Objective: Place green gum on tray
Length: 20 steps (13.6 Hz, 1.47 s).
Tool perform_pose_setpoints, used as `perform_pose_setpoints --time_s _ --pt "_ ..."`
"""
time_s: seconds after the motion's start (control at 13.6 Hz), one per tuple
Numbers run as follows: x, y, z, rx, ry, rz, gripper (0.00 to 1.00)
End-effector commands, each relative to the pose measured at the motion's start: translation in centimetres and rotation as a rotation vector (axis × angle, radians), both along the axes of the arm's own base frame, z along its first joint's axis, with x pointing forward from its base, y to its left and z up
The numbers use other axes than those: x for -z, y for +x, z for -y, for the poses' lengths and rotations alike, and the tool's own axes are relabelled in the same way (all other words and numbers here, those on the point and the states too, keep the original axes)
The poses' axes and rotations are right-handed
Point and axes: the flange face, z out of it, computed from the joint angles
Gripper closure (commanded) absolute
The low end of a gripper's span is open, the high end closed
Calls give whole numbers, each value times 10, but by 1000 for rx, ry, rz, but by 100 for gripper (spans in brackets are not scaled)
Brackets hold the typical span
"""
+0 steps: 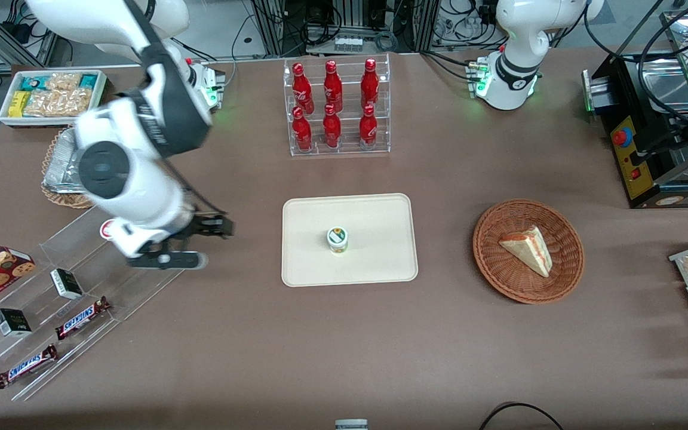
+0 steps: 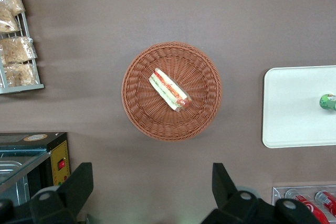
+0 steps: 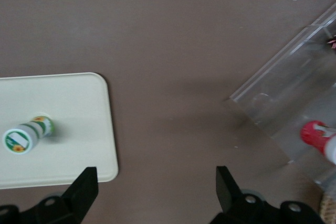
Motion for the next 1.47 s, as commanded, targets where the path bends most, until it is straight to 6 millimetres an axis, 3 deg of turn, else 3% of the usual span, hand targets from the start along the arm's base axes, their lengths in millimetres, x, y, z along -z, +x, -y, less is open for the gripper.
perform_pose_setpoints --time_s 0.0,0.29,0.59,1.1,1.4 --pt "-12 -16 45 4 14 -16 0" --pt "-32 -25 117 -22 29 -7 0" --pt "-49 -42 165 57 26 -27 0" --pt "-79 -66 200 125 24 -62 0" --pt "-89 -68 199 132 38 -42 0"
